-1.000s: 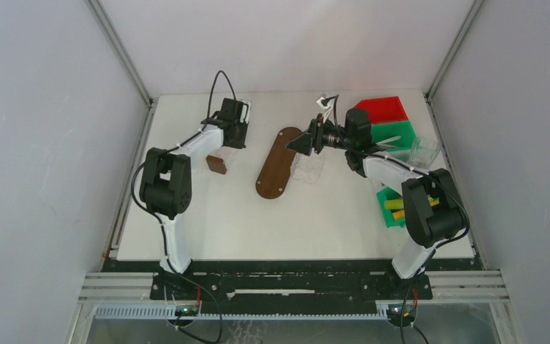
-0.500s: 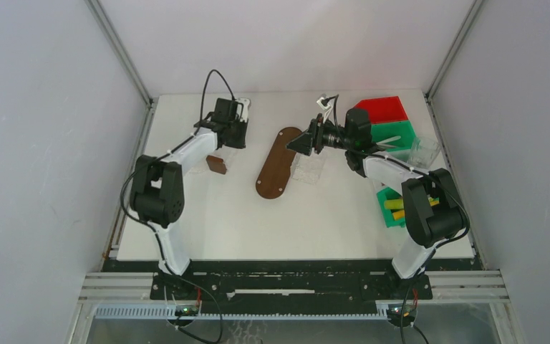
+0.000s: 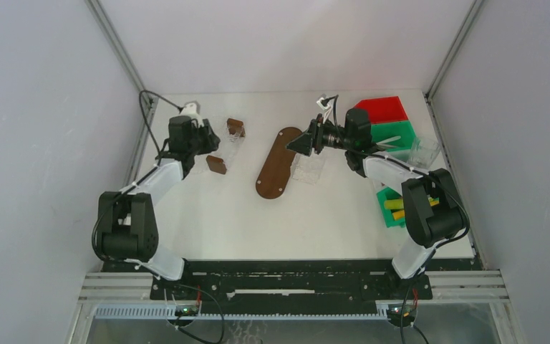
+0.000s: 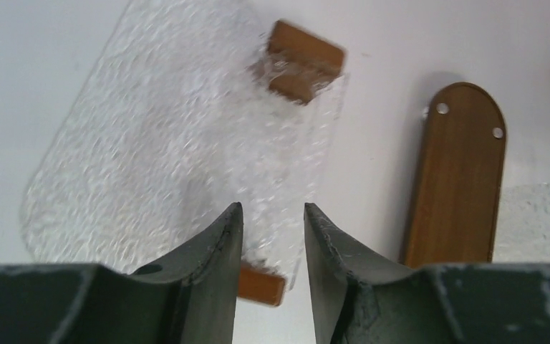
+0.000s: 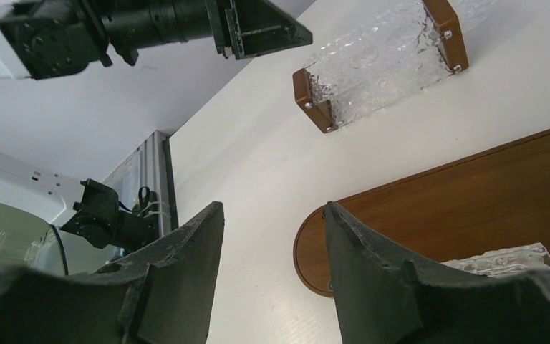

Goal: Prepare toiletry sets of a toothbrush and toothpaste on the tray
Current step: Move the toothpaste holder to the center of the board.

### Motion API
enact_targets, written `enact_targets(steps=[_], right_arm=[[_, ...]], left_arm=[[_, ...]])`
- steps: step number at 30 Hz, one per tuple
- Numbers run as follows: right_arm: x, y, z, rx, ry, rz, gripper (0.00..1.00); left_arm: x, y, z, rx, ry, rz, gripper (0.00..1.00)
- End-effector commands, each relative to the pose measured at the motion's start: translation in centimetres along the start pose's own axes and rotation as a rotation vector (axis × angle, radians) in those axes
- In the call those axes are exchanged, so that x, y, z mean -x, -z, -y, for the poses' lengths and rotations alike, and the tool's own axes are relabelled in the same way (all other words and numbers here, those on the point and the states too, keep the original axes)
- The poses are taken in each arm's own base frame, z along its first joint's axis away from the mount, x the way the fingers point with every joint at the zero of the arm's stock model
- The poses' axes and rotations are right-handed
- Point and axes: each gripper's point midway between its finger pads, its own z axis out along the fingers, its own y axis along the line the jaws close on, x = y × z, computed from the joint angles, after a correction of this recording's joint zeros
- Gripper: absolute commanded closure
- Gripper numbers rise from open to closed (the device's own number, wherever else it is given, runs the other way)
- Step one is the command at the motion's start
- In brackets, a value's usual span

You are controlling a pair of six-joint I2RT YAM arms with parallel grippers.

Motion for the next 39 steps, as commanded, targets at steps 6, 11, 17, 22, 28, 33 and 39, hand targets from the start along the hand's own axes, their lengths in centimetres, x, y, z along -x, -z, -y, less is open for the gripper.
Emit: enact_targets(steps=[6,11,17,22,28,33,39], right_arm=[[2.3,-0.2,-0.9,0.025,0.086,0.041,0.38],[2.3,-0.3,-0.9,0.027,0.085,0.041,0.38],[2.3,-0.3,-1.0,0.028,0.088,0.04,0.39],[2.3,-0.4,-1.1,0.029,0.09,0.041,0.38],[2.3,-0.4,-1.1,0.027,0.092,0.042,0.38],[2.3,-0.2,-1.0,0.021,0.088,0.04,0.38],[2.3,-0.2,-0.9,0.021,0.09,0.04,0.38]], left_arm=[[0.5,2.3,-4.5,0.102,0.268,0.197,0.64],[-0.8,5.0,-5.9,0.186,0.298,0.245,0.74],[-2.7,6.3,-5.7,0.18,0.345,0.237,0.91],[-4.9,5.2,-4.8,0.12,0.389,0.169,0.98],[-5.0,3.8,-4.3,0.09,0.393,0.124,0.98],[-5.5,2.6,-4.1,0.084,0.426,0.085,0.98],[-5.5,1.8,-4.0,0.078,0.447,0.069,0.98]])
